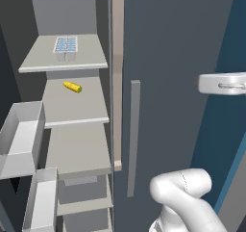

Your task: Open the freezer door, pick up the ice cube tray from the freezer, and place it on the dining counter.

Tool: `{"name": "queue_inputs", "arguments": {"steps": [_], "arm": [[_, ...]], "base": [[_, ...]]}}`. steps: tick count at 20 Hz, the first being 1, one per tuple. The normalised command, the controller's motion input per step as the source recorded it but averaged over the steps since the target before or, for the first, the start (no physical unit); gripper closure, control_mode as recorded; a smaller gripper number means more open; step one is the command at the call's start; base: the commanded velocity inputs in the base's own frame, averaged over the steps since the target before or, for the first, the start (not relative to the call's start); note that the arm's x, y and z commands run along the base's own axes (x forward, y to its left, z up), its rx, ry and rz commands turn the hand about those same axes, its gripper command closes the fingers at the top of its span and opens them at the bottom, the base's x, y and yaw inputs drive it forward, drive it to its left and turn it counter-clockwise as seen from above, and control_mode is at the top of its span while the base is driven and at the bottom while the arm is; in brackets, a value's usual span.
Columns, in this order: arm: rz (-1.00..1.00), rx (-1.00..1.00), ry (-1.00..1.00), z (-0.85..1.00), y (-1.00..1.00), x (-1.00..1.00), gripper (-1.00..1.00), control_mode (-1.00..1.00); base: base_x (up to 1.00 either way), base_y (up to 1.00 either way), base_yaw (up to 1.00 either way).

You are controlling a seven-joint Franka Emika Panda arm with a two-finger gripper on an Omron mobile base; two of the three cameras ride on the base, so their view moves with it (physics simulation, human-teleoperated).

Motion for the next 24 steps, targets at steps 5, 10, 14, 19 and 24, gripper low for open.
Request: {"name": "queue_inputs", "arguments": {"steps": [5,10,14,19,24], "arm": [[-0.24,-0.05,0.12,-0.15,-0.29,0.03,-1.0,-1.0],[-0.23,-0.09,0.1,-0.29,-0.4,0.0,-1.0,-1.0],[-0.16,-0.12,0.07,-0.31,-0.39,0.0,-1.0,-1.0],[-0.06,-0.09,0.06,-0.28,-0.14,0.07,-1.0,-1.0],[-0.02,-0.03,0.03,-0.36,0.0,0.17,-1.0,-1.0]], "base": [[0.0,0.0,0.0],[0.0,0.0,0.0],[0.0,0.0,0.0],[0.0,0.0,0.0],[0.0,0.0,0.0]]}}
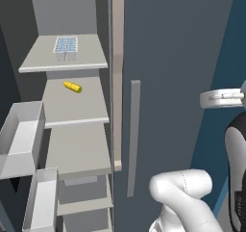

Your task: Open the freezer door, pick up the ice cube tray from the freezer, and place it on the dining counter.

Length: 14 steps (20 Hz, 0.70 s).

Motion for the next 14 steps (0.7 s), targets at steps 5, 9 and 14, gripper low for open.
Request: {"name": "queue_inputs", "arguments": {"steps": [5,9,14], "arm": [[-0.01,0.0,0.03,-0.24,0.0,0.19,-1.0,-1.0],[0.0,0.0,0.01,-0.08,0.0,0.01,-1.0,1.0],[0.0,0.0,0.0,0.0,0.0,0.0,-1.0,1.0]], "base": [[0.0,0.0,0.0],[-0.03,0.04,0.0],[-0.16,0.47,-0.04]]}}
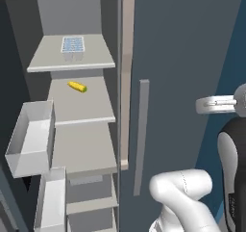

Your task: Open the freezer door, pick up the ice cube tray from the freezer, and place it on the dining counter.

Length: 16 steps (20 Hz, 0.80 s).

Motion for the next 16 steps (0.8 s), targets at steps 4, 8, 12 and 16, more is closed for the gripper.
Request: {"name": "queue_inputs", "arguments": {"steps": [4,8,12,16], "arm": [[0.0,0.0,0.0,0.0,0.0,0.0,-1.0,1.0],[0.0,0.0,0.0,0.0,0.0,0.0,-1.0,1.0],[0.0,0.0,0.0,0.0,0.0,0.0,-1.0,1.0],[0.0,0.0,0.0,0.0,0.0,0.0,-1.0,1.0]], "base": [[-0.05,0.66,-0.1],[-0.04,0.53,-0.11],[-0.04,0.5,-0.1],[0.0,0.49,-0.11]]}}
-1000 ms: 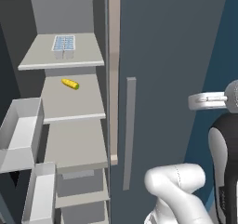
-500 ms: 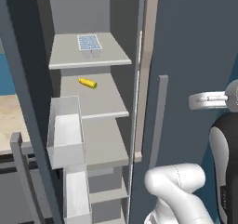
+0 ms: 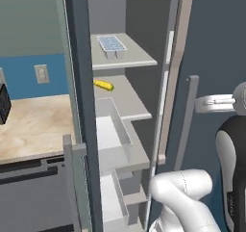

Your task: Open the freezer door, pick up the ice cube tray from the freezer, and place it on the dining counter.

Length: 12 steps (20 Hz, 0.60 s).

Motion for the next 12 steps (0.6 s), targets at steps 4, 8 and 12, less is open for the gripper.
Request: {"name": "queue_inputs", "arguments": {"steps": [4,8,12], "arm": [[0.0,0.0,0.0,0.0,0.0,0.0,-1.0,1.0],[0.0,0.0,0.0,0.0,0.0,0.0,-1.0,1.0],[0.0,0.0,0.0,0.0,0.0,0.0,-1.0,1.0]], "base": [[0.0,0.29,-0.02],[0.29,0.32,0.0],[0.32,0.25,0.0]]}}
